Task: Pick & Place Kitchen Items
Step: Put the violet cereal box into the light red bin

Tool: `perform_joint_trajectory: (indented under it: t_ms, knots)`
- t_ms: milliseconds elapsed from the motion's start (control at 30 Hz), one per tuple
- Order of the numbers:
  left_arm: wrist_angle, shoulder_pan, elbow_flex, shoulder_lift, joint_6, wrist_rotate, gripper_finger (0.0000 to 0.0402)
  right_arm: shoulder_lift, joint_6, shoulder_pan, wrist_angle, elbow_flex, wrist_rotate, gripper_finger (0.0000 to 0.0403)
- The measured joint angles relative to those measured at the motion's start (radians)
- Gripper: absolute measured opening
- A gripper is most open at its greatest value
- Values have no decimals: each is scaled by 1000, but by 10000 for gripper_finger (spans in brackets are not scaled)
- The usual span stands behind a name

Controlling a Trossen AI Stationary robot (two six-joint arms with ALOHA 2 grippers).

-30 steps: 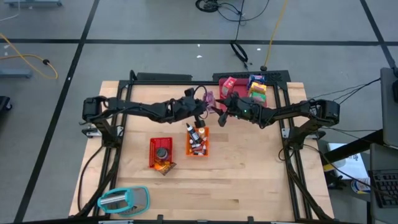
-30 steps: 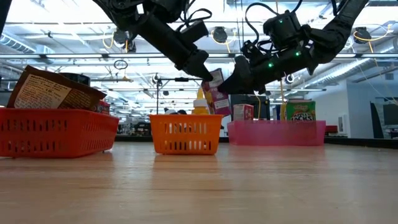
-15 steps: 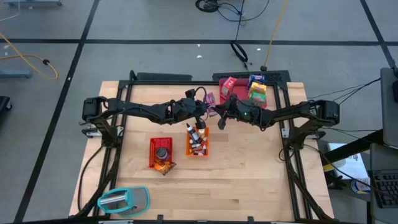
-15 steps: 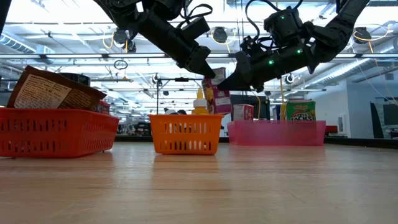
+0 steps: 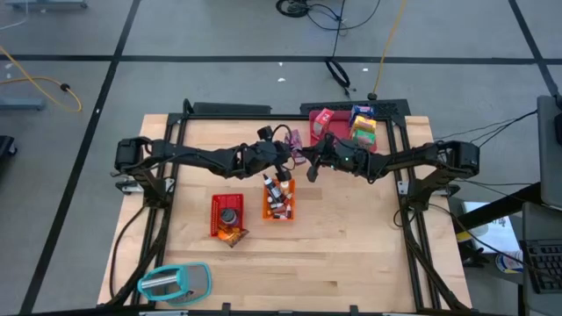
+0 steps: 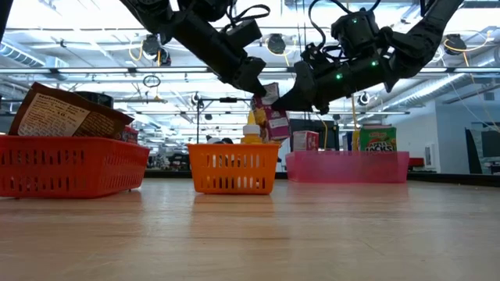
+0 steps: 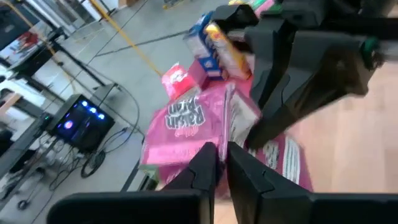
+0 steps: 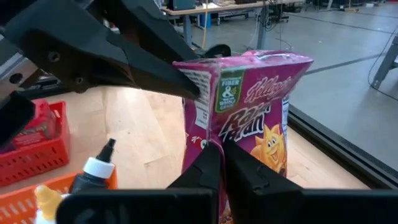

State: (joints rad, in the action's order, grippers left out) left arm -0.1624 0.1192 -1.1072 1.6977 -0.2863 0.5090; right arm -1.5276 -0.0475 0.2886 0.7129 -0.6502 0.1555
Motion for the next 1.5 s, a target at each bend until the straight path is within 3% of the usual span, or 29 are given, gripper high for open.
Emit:
perform_joint_trajectory:
  t_ms: [267, 467, 600, 767, 933, 1067, 1200, 1500]
  knots:
    - [104, -4, -1, -87, -4, 91, 81, 1, -5, 27, -44, 2, 7, 1]
    - [271, -3, 2, -174, 68, 96, 86, 33, -8, 32, -43, 3, 8, 1]
    - [363, -4, 1, -198, 108, 94, 86, 126, 17, 31, -117, 4, 17, 1]
    - [433, -8, 2, -202, 159, 96, 86, 274, 35, 22, -303, 3, 103, 1]
    - [422, -29, 2, -202, 158, 94, 86, 400, 47, -5, -457, 6, 203, 1]
    - [421, -46, 2, -201, 161, 95, 86, 489, 48, -17, -474, 56, 293, 1]
    - [418, -64, 2, -201, 161, 95, 86, 555, 17, -16, -360, 172, 373, 1]
    - [367, -87, 1, -201, 157, 94, 86, 541, 23, 18, 147, 435, 448, 0]
